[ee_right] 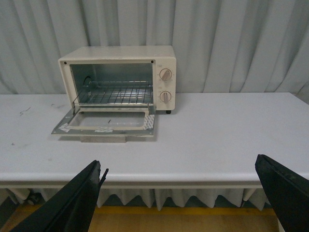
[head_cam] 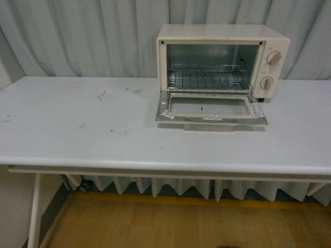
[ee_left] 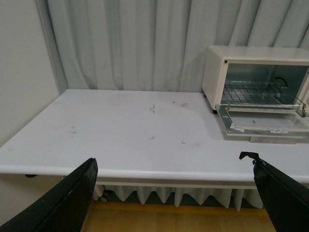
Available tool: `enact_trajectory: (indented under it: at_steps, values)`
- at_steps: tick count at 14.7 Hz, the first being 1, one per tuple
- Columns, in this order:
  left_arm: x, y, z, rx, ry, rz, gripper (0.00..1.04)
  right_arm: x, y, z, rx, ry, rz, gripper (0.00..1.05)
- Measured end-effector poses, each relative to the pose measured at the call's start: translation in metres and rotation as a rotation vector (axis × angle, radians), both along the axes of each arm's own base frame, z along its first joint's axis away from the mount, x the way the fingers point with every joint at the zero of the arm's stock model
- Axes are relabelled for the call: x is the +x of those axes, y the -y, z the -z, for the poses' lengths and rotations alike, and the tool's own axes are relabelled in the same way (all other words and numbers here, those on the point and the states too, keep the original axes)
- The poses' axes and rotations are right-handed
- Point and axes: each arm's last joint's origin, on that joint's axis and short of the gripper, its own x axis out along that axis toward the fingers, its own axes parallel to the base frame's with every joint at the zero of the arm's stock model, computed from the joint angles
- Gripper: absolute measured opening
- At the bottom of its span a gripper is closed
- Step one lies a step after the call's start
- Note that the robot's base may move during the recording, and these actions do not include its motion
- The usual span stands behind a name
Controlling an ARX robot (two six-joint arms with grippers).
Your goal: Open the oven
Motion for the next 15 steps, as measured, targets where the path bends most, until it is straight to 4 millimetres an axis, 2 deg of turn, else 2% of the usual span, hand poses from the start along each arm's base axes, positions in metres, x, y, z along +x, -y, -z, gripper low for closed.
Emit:
enact_trajectory:
  at_steps: [15]
  values:
    - [0.0000, 0.0000, -0.0001, 0.002, 0.001, 0.000, 0.98, 0.0000, 0.0000, 0.0000, 0.000, 0.000, 0.000, 0.98]
